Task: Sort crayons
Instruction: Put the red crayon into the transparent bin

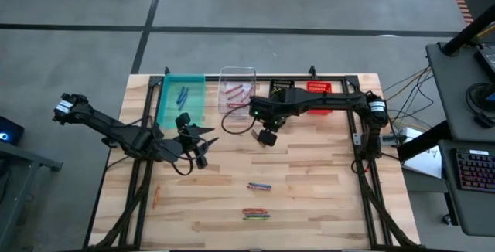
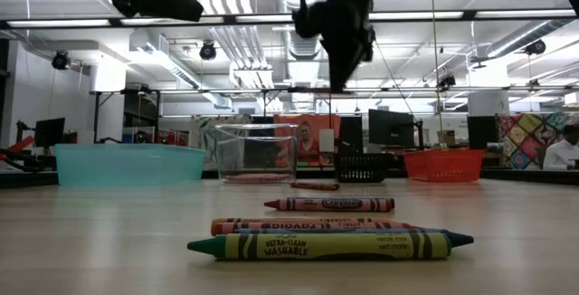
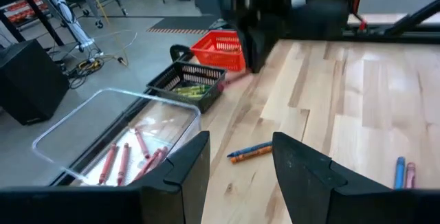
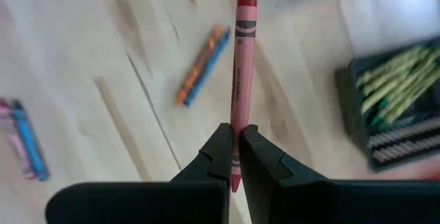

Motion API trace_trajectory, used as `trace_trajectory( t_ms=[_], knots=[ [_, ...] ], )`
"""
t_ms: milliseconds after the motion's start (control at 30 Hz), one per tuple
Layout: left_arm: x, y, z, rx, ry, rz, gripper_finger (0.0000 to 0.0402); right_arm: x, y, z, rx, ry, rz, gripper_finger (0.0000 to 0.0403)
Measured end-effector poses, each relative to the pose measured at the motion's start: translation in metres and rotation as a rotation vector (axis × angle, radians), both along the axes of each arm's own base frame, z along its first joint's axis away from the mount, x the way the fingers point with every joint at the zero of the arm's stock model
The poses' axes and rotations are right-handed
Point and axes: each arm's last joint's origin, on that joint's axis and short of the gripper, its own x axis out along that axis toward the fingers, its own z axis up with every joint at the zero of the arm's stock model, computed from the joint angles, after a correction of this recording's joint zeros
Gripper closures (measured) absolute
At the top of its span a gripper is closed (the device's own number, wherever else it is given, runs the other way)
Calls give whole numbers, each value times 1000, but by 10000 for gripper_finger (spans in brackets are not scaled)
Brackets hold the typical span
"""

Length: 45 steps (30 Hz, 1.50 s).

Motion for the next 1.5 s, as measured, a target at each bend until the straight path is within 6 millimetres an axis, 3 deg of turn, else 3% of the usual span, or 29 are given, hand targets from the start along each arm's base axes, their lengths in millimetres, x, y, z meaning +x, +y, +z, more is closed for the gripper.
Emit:
trace_trajectory(
  t_ms=[367,633,800,1100,1333,1500],
  knots=[
    [-12,1,-4,1,5,-15,260,13,-22,64,-97,-268,72,391],
    [-23,-3,7,-22,-50,-59,261,20,-65,75,-207,-419,70,391],
    [-30,0,14,-28,-76,-62,261,26,-100,62,-187,-467,45,391],
    [-34,2,16,-29,-79,-62,261,30,-154,20,-200,-382,27,390],
    [-34,2,16,-28,-78,-62,261,42,-175,-26,-207,-284,112,390],
    [-34,2,15,-30,-77,-61,261,48,-179,-45,-204,-245,137,390]
  ],
)
